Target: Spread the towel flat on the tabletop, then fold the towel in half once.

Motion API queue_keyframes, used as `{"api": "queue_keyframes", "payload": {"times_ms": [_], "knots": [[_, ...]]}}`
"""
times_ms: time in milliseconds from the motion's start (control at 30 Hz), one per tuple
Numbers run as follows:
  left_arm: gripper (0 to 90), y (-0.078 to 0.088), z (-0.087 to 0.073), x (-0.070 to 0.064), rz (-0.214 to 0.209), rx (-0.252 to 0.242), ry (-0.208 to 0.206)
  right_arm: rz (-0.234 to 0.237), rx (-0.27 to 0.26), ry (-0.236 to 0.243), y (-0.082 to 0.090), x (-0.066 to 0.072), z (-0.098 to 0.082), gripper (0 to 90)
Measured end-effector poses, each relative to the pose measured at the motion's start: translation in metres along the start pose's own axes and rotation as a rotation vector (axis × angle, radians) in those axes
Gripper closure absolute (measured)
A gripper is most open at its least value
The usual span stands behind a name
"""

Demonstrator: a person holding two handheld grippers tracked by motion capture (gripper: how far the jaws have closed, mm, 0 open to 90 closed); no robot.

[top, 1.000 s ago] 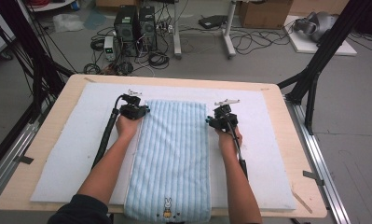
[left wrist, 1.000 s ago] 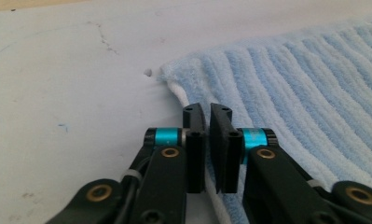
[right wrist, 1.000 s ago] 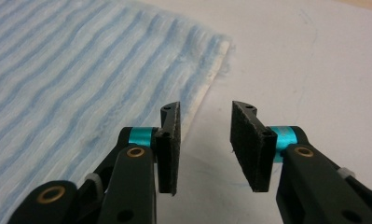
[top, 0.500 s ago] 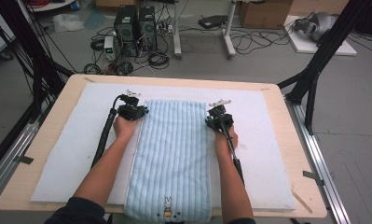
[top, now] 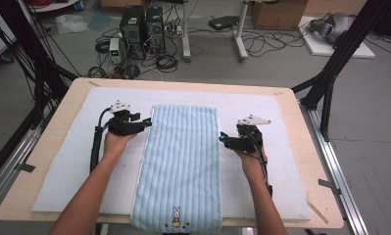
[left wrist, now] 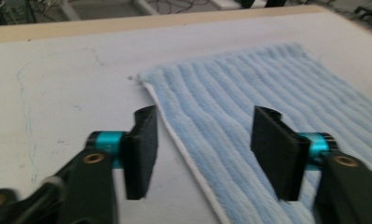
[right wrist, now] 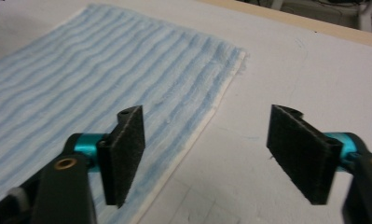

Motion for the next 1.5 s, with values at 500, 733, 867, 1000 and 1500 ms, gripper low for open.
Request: {"api": "queue_keyframes", "payload": {"times_ms": [500,733,867,1000,1500], "knots": [[17.4,0.032,-0.014,-0.019,-0.127,-0.088,-0.039,0.04,-0.047,0.078,0.025,-0.004,-0.019,11.5],[17.6,0.039,-0.016,-0.019,-0.111,-0.089,-0.041,0.05,-0.043,0.078,0.024,-0.003,-0.019,11.4],[17.2,0.042,-0.016,-0.019,-0.095,-0.087,-0.034,0.051,-0.041,0.079,0.025,-0.002,-0.019,11.3],[17.2,0.043,-0.015,-0.019,-0.09,-0.084,-0.035,0.05,-0.047,0.081,0.027,-0.002,-0.018,11.2],[17.4,0.022,-0.008,0.005,-0.026,-0.021,0.043,0.069,-0.022,0.066,0.02,-0.001,-0.021,11.2]]}}
Point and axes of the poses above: each handheld gripper's, and its own axes: y roughly backward along the jaws, z roughly out of its top, x roughly to its left, the point moved 6 cm from there along -y, roughly forward along the jaws, and after that the axes turned 6 degrees about -z, right-handed, at the moved point
